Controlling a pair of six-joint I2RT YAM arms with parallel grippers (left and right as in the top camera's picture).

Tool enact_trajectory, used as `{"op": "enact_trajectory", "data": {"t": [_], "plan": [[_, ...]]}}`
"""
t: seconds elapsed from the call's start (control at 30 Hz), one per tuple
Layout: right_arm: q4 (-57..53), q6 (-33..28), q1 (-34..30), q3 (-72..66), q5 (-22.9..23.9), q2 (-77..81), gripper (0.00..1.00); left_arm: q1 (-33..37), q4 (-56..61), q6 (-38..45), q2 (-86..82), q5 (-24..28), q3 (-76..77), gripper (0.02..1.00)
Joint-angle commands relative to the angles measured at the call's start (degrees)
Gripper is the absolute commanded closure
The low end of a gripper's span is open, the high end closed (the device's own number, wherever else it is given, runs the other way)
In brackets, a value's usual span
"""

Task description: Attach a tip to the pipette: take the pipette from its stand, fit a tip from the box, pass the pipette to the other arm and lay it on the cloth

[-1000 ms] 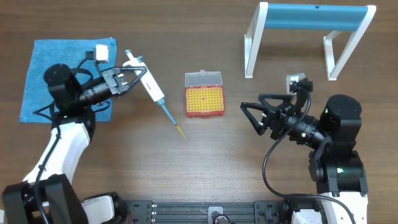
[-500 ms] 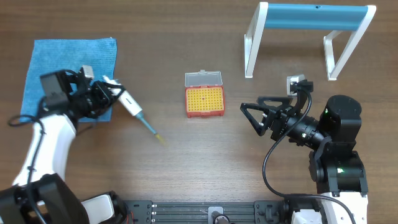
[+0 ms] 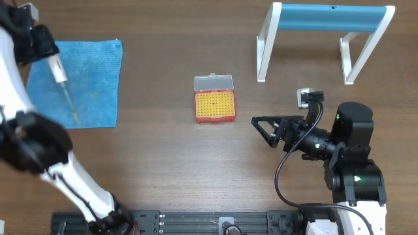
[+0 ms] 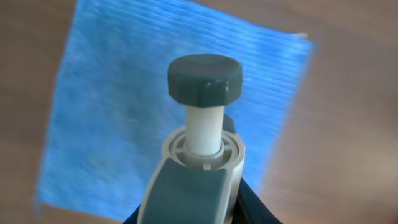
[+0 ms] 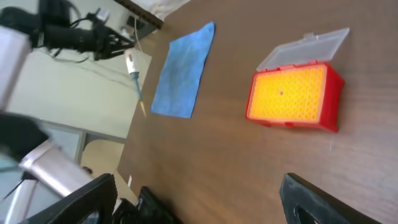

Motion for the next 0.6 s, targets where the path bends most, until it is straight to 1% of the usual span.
{"op": "enact_trajectory", "data": {"t": [0.03, 0.1, 0.2, 0.27, 0.43, 0.5, 0.6], "plan": [[-0.3, 3.2, -0.5, 0.7, 4.3, -0.1, 0.148, -3.7, -1.1, 7.7, 13.7, -15.3, 9.7, 0.991], [-0.3, 3.4, -0.5, 0.7, 4.6, -0.2, 0.148, -4.9, -0.9, 9.0, 15.6, -18.6, 9.7, 0.991], [-0.3, 4.3, -0.5, 0.7, 4.6, -0.1, 0.145, -5.8, -0.5, 11.5, 18.1, -19.3, 9.7, 0.991], [-0.3, 4.3, -0.5, 0.7, 4.6, -0.1, 0.148, -5.7, -0.3, 11.5, 19.4, -20.6, 9.7, 0.991], [-0.3, 4.7, -0.5, 0.7, 4.6, -0.1, 0.148, -4.1, 0.4, 12.5, 20.2, -20.6, 9.7, 0.991], [-0.3, 4.7, -0.5, 0.7, 4.6, -0.1, 0.145, -3.0, 0.7, 12.5, 20.4, -19.6, 9.7, 0.991], [-0.3, 5.8, -0.5, 0.7, 5.9, -0.1, 0.145, -2.0, 0.9, 12.5, 21.4, -14.4, 9.6, 0.993]]}}
